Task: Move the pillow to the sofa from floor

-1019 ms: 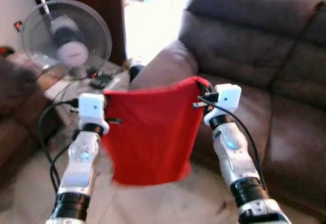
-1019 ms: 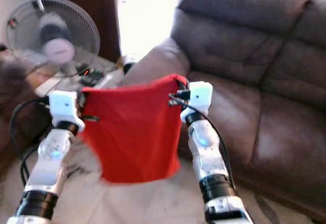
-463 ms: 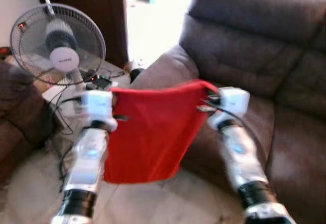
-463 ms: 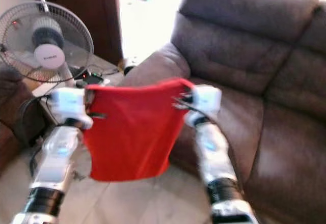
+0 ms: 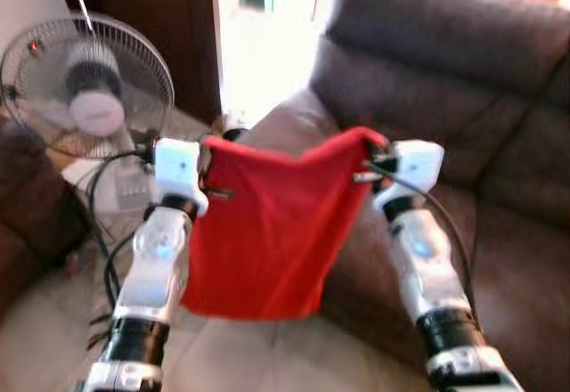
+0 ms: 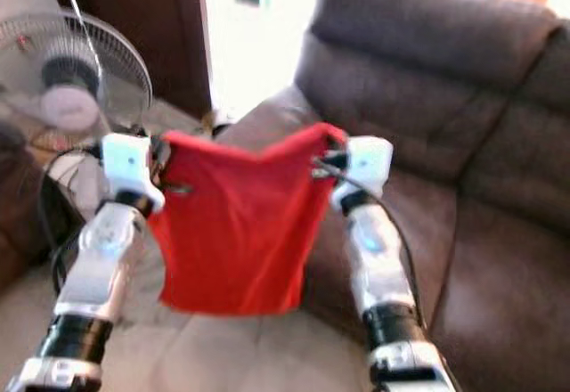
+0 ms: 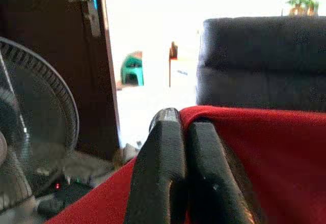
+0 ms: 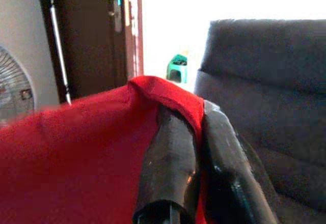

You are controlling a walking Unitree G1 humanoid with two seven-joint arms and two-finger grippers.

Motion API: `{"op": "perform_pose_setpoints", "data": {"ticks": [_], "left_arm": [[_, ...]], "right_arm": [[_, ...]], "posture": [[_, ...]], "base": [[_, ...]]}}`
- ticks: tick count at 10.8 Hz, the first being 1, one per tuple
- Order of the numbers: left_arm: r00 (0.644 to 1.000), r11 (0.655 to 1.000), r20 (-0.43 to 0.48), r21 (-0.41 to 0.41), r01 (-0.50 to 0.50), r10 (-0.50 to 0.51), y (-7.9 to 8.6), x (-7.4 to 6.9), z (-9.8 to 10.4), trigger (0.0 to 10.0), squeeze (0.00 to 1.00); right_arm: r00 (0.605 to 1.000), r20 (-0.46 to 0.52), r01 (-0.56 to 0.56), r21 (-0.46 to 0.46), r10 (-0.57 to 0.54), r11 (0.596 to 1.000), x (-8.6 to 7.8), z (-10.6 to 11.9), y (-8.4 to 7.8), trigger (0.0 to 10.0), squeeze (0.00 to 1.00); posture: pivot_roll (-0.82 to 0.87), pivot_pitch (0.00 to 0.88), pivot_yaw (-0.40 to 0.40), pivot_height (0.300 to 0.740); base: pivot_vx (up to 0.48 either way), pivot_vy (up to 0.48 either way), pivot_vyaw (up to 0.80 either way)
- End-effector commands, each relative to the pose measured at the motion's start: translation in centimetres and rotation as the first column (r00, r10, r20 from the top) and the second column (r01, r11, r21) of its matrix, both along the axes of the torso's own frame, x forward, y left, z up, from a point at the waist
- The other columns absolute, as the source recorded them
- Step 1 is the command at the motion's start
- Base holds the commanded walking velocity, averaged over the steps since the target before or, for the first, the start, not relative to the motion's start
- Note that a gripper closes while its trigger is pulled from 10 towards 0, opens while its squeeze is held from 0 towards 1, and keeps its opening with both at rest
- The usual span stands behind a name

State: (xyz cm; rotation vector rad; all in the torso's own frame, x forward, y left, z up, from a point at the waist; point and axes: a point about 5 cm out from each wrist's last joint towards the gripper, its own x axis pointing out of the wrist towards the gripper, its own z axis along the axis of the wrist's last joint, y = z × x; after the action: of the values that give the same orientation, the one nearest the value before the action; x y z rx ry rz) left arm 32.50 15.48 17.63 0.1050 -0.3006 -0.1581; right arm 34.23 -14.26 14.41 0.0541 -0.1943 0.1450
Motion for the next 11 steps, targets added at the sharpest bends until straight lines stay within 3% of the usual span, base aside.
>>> {"op": "perform_pose_setpoints", "data": {"ticks": [1,4,8,11], "left_arm": [[0.994,0.999,0.109,-0.038,-0.002,0.006,0.5,0.0,2.9,10.0,0.00],[0.996,0.999,0.093,-0.052,-0.004,0.009,0.8,0.0,2.7,10.0,0.00],[0.999,0.996,0.010,-0.086,0.038,-0.038,-0.7,-0.7,0.6,10.0,0.00],[0.999,0.995,0.006,-0.092,0.040,-0.039,-0.5,-0.6,0.6,10.0,0.00]], "right_arm": [[0.997,0.070,-0.025,0.023,0.023,0.999,0.4,2.0,0.7,10.0,0.00],[0.997,0.078,-0.018,0.013,0.017,1.000,0.2,2.0,0.8,10.0,0.00],[0.999,0.042,0.014,0.006,-0.015,1.000,-0.1,0.8,0.3,10.0,0.00],[1.000,0.007,0.022,-0.001,-0.022,1.000,-0.2,0.3,0.1,10.0,0.00]], "posture": [[0.09,0.000,-0.078,0.740],[0.09,0.000,-0.078,0.740],[0.09,0.000,-0.078,0.740],[0.08,0.000,-0.075,0.740]], "base": [[0.281,0.000,-0.79],[0.250,0.000,0.00],[0.000,0.000,0.00],[0.000,0.412,-0.50]]}}
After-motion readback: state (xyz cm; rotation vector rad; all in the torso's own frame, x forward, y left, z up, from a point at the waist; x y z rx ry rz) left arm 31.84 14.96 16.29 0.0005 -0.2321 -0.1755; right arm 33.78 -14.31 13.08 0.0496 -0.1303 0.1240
